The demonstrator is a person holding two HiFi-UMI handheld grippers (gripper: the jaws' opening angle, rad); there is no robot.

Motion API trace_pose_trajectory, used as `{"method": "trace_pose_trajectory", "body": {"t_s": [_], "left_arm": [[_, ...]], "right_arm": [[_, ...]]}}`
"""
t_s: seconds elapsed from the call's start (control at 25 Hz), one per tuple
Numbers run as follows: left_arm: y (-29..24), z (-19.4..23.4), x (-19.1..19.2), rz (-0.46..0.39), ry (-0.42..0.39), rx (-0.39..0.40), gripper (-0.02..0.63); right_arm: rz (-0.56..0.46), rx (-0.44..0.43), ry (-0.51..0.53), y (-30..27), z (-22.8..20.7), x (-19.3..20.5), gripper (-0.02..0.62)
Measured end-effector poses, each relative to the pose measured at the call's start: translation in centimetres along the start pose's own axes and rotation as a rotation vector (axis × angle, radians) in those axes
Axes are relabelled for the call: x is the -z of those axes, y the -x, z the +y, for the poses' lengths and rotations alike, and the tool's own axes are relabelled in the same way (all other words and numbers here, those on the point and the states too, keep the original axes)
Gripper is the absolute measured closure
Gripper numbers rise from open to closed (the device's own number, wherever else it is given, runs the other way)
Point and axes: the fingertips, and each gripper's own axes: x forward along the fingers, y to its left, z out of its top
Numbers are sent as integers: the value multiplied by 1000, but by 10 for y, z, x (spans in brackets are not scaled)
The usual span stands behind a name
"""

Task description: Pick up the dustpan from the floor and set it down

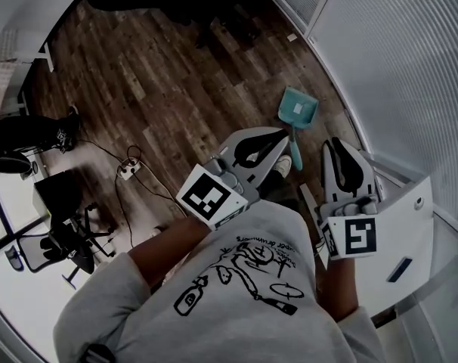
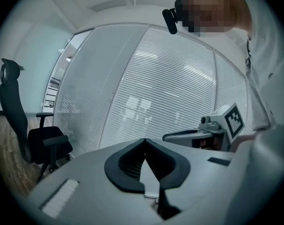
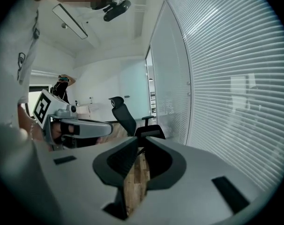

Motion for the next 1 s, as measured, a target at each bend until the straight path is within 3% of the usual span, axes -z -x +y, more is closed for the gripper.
{"method": "trace_pose_trajectory", "body": {"t_s": [0.68,1.0], "left_arm": [[6,24,69,95,23,-52,604],[11,25,106,156,56,-63,604]], "right_arm": [[130,-53,-7,-25,14,73,532],[225,-67,-65,-34,13,140,504]]}}
